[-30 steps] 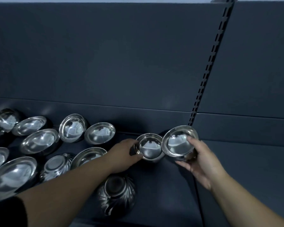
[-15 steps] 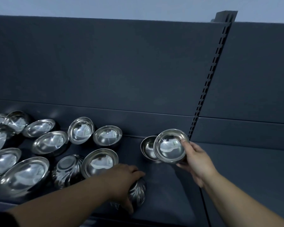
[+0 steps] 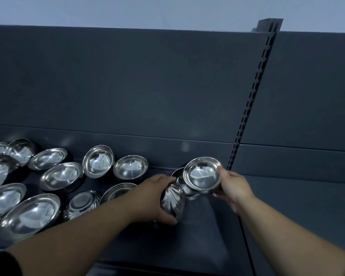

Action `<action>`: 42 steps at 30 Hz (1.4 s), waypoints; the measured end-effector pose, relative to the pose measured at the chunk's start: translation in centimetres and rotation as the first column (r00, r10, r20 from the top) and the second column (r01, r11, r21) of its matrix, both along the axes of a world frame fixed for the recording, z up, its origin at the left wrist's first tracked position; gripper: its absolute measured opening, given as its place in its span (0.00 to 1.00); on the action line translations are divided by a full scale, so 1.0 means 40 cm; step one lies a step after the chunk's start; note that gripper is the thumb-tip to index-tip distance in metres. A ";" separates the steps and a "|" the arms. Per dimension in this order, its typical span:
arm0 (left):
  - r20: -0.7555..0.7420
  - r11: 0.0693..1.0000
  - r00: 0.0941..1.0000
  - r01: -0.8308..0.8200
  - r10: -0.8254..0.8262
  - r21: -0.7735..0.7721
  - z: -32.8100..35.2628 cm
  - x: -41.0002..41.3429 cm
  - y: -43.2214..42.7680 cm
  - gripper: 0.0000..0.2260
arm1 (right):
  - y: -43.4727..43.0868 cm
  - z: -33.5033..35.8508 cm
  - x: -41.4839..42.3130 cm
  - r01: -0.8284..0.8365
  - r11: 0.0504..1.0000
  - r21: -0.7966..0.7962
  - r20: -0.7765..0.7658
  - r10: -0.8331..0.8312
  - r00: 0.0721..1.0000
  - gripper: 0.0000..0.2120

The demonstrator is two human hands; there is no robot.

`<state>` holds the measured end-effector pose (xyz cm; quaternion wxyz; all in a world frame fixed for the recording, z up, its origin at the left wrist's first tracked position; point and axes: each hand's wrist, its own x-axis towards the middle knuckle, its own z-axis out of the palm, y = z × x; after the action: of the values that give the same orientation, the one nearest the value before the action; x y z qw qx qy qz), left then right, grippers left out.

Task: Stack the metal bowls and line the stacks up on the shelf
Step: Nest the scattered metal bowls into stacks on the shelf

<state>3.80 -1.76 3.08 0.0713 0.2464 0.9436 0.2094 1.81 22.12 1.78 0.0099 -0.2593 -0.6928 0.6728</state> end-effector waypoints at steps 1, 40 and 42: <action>-0.005 0.998 0.999 -0.037 0.037 0.048 0.009 -0.003 -0.005 0.49 | -0.005 0.000 -0.009 -0.005 0.999 0.034 0.001 0.005 1.000 0.11; 0.447 0.425 0.887 -0.451 0.116 0.785 -0.012 0.031 -0.100 0.24 | -0.241 0.069 0.075 -0.434 0.867 -0.246 0.099 0.468 0.878 0.05; 0.425 0.544 0.897 -0.417 0.118 0.728 -0.017 0.036 -0.134 0.27 | -0.253 0.068 0.073 -0.453 0.872 -0.187 0.113 0.477 0.871 0.05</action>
<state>5.24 -7.14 2.41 0.0737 0.0639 0.7461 0.6587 4.73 12.00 4.48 -0.2269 -0.1361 -0.6794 0.6844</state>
